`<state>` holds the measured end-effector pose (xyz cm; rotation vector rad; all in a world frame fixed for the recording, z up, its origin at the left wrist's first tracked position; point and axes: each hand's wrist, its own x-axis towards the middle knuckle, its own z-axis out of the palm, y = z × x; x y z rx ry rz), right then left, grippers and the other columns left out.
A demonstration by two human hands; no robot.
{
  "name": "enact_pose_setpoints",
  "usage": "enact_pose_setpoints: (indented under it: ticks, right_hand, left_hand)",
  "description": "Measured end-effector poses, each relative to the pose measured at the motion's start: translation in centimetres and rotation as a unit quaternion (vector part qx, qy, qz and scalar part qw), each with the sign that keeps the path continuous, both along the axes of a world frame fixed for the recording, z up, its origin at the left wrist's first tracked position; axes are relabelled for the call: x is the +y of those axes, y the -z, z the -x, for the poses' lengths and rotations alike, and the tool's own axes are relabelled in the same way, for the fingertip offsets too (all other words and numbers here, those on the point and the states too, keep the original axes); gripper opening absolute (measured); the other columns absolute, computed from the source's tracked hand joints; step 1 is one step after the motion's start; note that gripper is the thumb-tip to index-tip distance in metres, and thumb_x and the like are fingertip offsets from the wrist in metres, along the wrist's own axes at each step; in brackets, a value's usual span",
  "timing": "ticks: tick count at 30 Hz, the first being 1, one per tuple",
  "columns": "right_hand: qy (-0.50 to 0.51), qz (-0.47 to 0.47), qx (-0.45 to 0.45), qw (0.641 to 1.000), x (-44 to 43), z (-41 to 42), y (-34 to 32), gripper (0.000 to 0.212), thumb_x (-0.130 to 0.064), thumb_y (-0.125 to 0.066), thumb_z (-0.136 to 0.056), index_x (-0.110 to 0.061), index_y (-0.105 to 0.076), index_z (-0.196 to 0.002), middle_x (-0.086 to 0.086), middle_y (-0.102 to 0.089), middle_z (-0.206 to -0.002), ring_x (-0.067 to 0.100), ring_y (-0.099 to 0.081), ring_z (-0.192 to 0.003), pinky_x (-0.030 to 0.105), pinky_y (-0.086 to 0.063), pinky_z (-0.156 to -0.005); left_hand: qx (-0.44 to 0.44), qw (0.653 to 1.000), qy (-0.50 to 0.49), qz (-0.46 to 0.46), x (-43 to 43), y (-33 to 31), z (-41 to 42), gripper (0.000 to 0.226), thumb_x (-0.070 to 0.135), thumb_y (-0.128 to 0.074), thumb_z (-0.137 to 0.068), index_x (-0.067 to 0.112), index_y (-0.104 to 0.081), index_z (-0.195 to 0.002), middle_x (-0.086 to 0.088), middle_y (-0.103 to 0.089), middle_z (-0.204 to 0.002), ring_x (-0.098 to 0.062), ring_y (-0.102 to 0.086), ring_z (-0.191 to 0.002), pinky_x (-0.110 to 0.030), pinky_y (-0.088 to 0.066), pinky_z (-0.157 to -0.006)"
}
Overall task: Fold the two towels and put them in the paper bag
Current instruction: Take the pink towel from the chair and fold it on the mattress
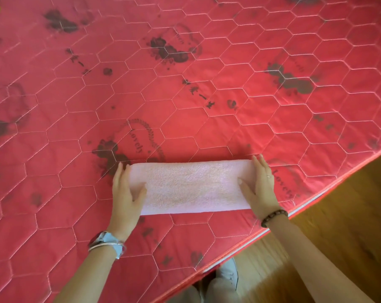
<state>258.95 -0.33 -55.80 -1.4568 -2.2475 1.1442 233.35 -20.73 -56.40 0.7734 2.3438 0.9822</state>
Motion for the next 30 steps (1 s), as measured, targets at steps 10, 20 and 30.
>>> enact_pose_setpoints:
  ticks: [10, 20, 30]
  right_hand:
    - [0.168, 0.212, 0.010, 0.963, 2.0, -0.5, -2.4, 0.054, -0.024, -0.075, -0.083, -0.010, -0.052, -0.130, 0.002, -0.062, -0.112, 0.020, -0.059, -0.102, 0.027, -0.045, -0.078]
    - [0.049, 0.165, 0.008, 0.985, 5.4, 0.3, -5.5, 0.028, -0.019, -0.081, -0.077, -0.014, -0.069, -0.101, 0.001, -0.068, -0.087, 0.012, -0.060, -0.075, 0.005, -0.044, -0.056]
    - [0.102, 0.022, 0.105, 0.989, 6.5, 0.7, -4.6, 0.055, 0.015, -0.074, -0.070, -0.037, -0.061, -0.083, 0.016, -0.063, -0.105, -0.008, -0.059, -0.077, 0.005, -0.046, -0.069]
  left_hand:
    - [-0.239, 0.964, -0.109, 0.047, 0.2, -2.1, 2.7, 0.048, 0.023, -0.074, -0.088, 0.014, -0.057, -0.131, -0.003, -0.067, -0.119, -0.019, -0.064, -0.109, -0.023, -0.048, -0.078]
    - [-0.266, 0.958, -0.078, -0.075, 1.5, -5.4, 4.5, 0.032, 0.008, -0.073, -0.086, 0.014, -0.070, -0.117, 0.004, -0.077, -0.105, -0.002, -0.071, -0.092, -0.010, -0.052, -0.070]
    - [-0.210, 0.965, -0.070, -0.139, 2.1, -5.6, 5.7, 0.045, -0.011, -0.069, -0.083, 0.017, -0.066, -0.119, 0.011, -0.073, -0.107, 0.006, -0.064, -0.095, -0.009, -0.050, -0.078]
